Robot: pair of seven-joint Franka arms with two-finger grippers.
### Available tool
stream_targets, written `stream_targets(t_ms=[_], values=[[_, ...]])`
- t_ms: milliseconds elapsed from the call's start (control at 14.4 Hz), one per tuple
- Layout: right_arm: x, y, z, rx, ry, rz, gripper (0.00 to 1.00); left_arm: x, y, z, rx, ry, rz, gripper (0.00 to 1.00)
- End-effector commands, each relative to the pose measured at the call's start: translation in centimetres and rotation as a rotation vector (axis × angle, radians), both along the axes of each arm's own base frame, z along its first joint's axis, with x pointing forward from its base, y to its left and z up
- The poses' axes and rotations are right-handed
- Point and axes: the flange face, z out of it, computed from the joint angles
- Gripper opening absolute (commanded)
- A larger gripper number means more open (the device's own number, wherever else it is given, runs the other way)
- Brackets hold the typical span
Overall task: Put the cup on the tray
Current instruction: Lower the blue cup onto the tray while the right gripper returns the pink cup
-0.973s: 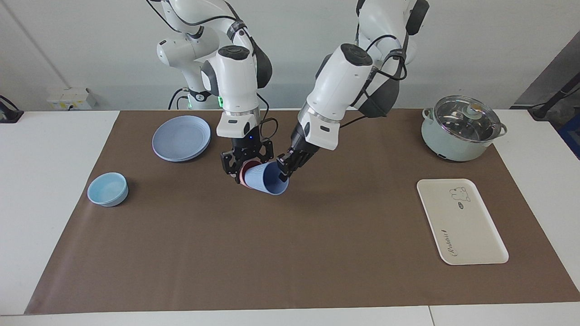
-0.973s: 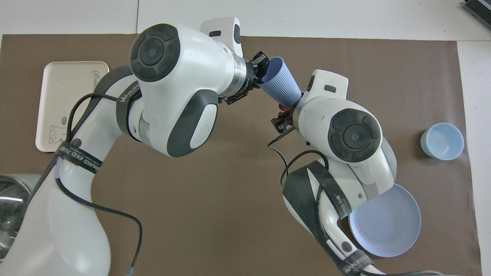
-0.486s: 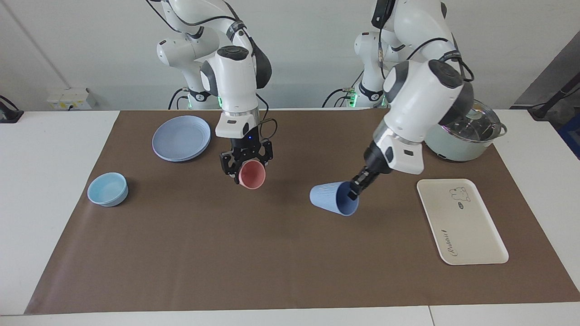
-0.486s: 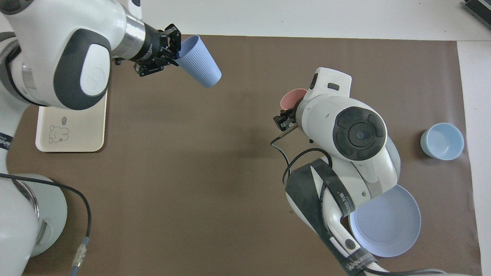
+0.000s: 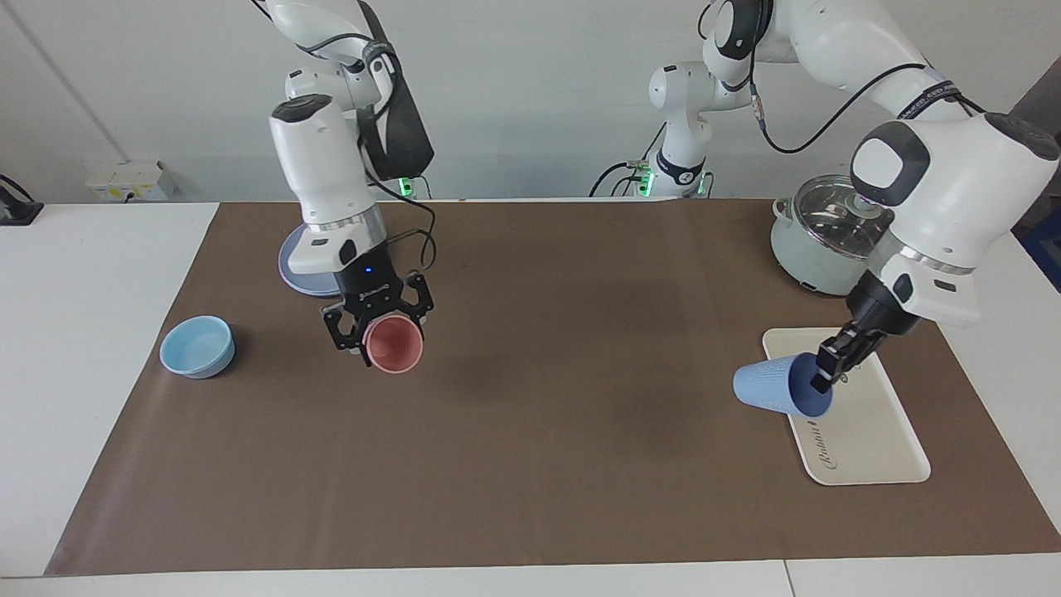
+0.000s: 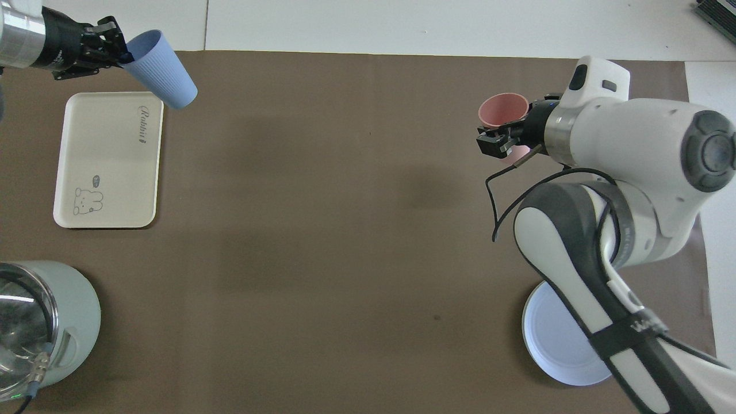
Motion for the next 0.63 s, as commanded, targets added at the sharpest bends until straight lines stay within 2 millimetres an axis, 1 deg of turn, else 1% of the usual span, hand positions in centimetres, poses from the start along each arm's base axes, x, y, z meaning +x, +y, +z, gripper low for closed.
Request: stream_targets(t_ms=[0, 69, 139, 208, 278, 347, 556], values=[[1.4, -6.6, -1.5, 0.123, -0.075, 0.045, 0.0, -1.7, 5.7, -1.5, 0.081, -0.051, -0.051, 0.0], [1.8, -8.3, -2.9, 0.184, -0.107, 0.057, 0.0, -2.4, 7.1, -2.5, 0.108, -0.072, -0.074, 0.0], [1.8, -9.4, -4.0, 0.22, -0.14, 0.075, 0.0, -3.5, 8.8, -4.0, 0.14, -0.103, -0.088, 0.0], [1.9, -10.6, -5.0, 0.225, -0.161, 0.088, 0.0, -4.7, 9.9, -5.6, 0.175, -0.139, -0.102, 0.0], [2.0, -12.0, -6.3, 0.217, -0.171, 0.101, 0.0, -5.6, 10.6, -7.2, 0.201, -0.167, -0.113, 0.0], [2.2, -12.8, -7.3, 0.24, -0.186, 0.096, 0.0, -6.1, 11.6, -8.3, 0.221, -0.186, -0.116, 0.0], [2.3, -13.1, -11.0, 0.363, -0.275, 0.068, 0.0, -6.7, 13.7, -10.3, 0.287, -0.215, -0.189, 0.0]])
